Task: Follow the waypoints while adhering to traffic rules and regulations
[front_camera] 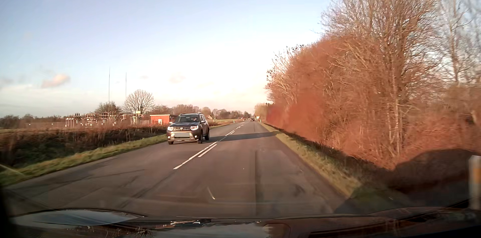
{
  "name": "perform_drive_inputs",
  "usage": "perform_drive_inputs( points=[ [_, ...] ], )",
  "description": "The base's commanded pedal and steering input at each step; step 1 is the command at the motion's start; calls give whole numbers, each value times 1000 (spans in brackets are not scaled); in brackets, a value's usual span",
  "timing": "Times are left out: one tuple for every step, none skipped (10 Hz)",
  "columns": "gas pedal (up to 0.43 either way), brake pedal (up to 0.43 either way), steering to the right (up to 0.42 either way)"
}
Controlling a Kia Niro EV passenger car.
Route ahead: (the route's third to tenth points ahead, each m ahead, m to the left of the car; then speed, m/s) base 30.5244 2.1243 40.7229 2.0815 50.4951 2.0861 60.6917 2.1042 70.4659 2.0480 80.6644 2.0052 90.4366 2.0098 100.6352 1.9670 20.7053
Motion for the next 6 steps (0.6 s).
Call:
perform_drive_inputs(
  points=[
    [260,0,-2],
    [260,0,-2],
    [260,0,-1],
    [260,0,-2],
    [260,0,-2],
    [260,0,-2]
  ],
)
